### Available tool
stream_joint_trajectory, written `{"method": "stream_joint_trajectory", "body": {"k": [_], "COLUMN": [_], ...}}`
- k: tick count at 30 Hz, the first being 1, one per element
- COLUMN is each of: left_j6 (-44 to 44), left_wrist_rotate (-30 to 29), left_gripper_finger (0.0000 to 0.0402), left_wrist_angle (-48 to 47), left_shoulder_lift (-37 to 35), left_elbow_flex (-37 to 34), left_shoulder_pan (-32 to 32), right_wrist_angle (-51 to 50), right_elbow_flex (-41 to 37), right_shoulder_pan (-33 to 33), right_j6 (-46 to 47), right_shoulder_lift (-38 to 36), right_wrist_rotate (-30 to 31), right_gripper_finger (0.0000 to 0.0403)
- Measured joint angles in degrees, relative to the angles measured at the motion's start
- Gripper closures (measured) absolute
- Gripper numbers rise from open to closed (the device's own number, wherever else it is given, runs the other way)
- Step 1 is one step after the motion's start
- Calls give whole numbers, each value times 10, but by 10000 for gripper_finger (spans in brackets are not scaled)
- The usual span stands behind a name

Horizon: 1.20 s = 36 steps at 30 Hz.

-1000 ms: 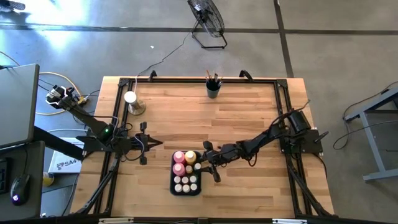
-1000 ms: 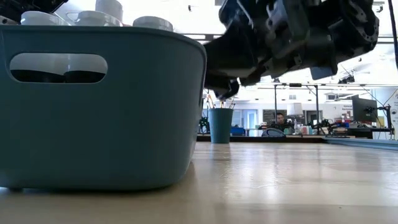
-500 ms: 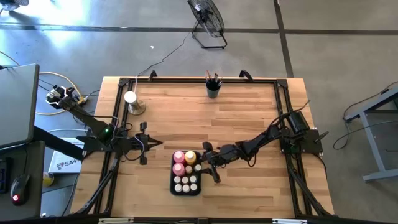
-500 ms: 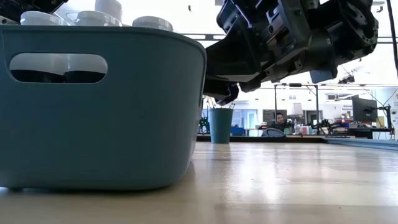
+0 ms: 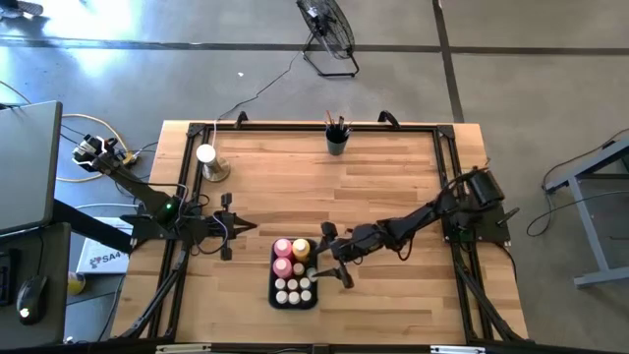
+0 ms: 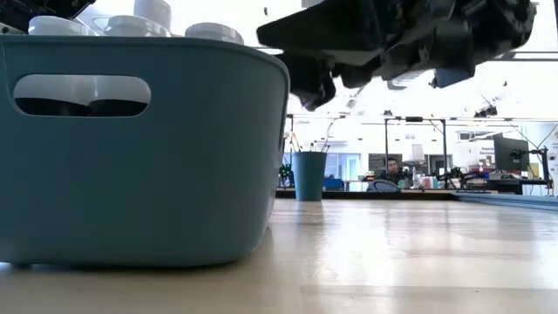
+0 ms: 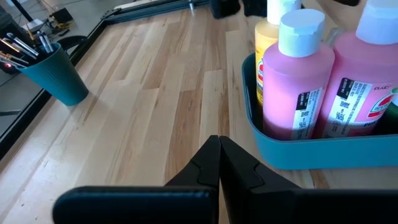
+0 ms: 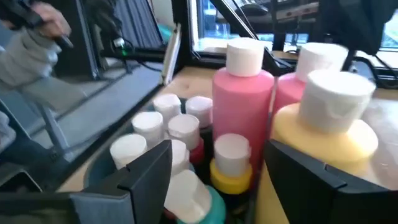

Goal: Pick & Place Paint Supplies
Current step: Put the green paint bottle into the green bin

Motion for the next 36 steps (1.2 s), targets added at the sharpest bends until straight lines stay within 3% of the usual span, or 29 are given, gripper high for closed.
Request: {"method": "stream_joint_trajectory", "body": {"k": [6,10,16,23,27,36], "left_j6": [0,-1,-13,-13,-13,-13], "left_wrist_rotate": [14,15,14,9,9,9], "left_gripper_finger": [402,402,402,402,402,402], "left_wrist_angle": [0,0,-1,-1,-2,-2], "left_shoulder_lift": [0,0,0,0,0,0], "left_elbow_flex": [0,0,0,0,0,0], "left_shoulder_pan": [0,0,0,0,0,0], "right_wrist_angle": [-125,-218,-317,-263,-195,-143], "right_elbow_flex": [0,0,0,0,0,0], "right_shoulder_pan": [0,0,0,10,26,42], "right_j6": [-14,4,75,112,127,172], "right_shoulder_lift": [-85,-139,-153,-91,-50,-20], "right_wrist_rotate": [40,33,20,-20,-23,-10], "right_gripper_finger": [166,185,268,392,399,400]}}
